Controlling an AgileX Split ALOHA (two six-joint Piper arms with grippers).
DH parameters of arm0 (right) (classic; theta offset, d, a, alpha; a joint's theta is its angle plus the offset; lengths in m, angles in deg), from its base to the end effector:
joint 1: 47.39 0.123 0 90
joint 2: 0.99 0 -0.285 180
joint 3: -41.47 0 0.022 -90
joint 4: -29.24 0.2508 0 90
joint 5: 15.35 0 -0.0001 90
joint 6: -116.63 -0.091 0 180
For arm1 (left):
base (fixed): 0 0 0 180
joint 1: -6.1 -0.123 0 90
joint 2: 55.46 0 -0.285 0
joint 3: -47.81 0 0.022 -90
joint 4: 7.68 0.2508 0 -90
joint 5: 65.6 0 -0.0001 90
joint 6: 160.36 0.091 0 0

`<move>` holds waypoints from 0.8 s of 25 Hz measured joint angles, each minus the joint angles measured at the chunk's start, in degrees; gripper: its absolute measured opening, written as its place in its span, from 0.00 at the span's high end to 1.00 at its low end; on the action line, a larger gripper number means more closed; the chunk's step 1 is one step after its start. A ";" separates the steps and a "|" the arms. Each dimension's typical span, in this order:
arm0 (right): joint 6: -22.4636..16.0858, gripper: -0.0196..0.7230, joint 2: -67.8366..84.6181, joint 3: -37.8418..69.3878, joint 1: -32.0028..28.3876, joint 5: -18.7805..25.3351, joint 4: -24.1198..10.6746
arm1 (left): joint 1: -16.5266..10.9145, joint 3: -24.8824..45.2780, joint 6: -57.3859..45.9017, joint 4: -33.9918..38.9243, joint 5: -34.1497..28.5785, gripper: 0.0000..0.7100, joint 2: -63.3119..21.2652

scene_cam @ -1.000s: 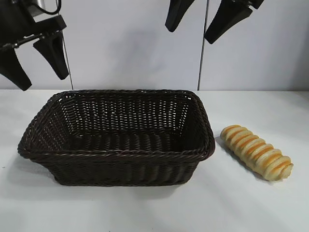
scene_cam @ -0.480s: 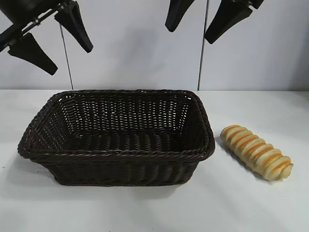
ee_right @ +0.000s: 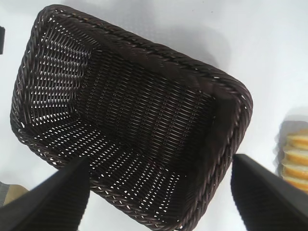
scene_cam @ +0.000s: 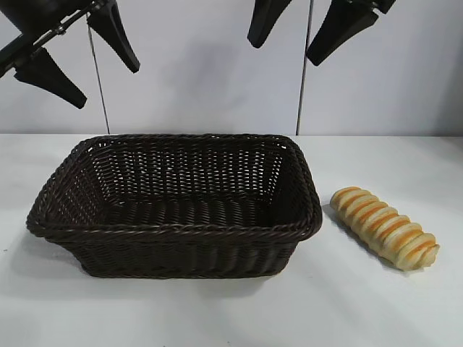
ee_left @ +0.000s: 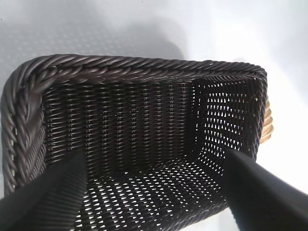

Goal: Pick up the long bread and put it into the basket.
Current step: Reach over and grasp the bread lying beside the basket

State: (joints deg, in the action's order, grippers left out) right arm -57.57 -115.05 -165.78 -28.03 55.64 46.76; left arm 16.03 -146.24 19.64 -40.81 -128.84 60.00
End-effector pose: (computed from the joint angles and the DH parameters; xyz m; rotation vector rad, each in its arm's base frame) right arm 0.3683 0.1569 0.3389 -0.5417 2.7007 0.4891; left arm 0.3857 -0.1126 0.2774 -0.0314 2.8144 -0.8242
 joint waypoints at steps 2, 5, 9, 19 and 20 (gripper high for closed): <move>0.00 0.19 0.00 0.00 0.00 0.00 -0.58 | 0.00 0.00 0.00 0.00 0.00 0.20 0.00; 0.00 0.19 0.00 0.00 0.00 -0.06 -3.07 | 0.00 0.00 0.00 0.00 0.33 0.20 0.00; -1.60 0.19 0.00 0.00 0.00 -0.01 -9.59 | 0.00 0.00 0.00 0.00 0.49 0.20 0.00; -1.96 0.19 0.00 0.00 -6.34 -0.01 -14.72 | 0.00 0.00 0.00 0.00 0.54 0.20 0.00; -1.30 0.19 0.00 0.00 -6.79 -0.01 -14.80 | 0.00 0.00 0.00 0.00 0.54 0.20 0.00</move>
State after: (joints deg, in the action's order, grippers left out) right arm -58.86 -115.05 -165.78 -34.81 55.63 31.96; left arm 16.03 -146.24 19.64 -40.81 -128.30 60.00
